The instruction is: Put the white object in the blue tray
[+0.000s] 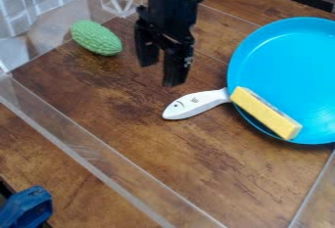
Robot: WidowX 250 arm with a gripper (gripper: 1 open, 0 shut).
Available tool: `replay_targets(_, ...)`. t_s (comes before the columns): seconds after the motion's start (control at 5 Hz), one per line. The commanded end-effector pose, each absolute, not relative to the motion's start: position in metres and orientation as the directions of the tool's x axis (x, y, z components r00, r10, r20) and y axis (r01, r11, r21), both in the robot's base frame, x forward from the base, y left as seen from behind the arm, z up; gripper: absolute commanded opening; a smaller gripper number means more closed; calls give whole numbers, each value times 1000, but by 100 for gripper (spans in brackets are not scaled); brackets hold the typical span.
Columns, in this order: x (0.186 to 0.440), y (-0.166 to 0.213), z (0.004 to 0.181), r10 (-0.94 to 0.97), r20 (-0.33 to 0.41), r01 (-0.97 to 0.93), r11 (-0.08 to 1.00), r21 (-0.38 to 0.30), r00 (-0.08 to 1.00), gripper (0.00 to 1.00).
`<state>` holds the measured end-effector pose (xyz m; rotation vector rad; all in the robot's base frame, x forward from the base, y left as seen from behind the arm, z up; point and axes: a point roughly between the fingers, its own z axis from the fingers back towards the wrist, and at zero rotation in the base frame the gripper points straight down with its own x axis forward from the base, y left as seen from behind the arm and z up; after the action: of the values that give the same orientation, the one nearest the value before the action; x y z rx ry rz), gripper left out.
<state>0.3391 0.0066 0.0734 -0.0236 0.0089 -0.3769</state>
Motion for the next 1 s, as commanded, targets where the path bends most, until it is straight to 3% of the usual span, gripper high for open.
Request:
replay_targets(0.0, 345, -3, 79, -431, 36, 431, 902, -6, 902, 100)
replay_targets(0.8, 348, -27, 36, -547, 39, 547, 837, 24, 836, 100)
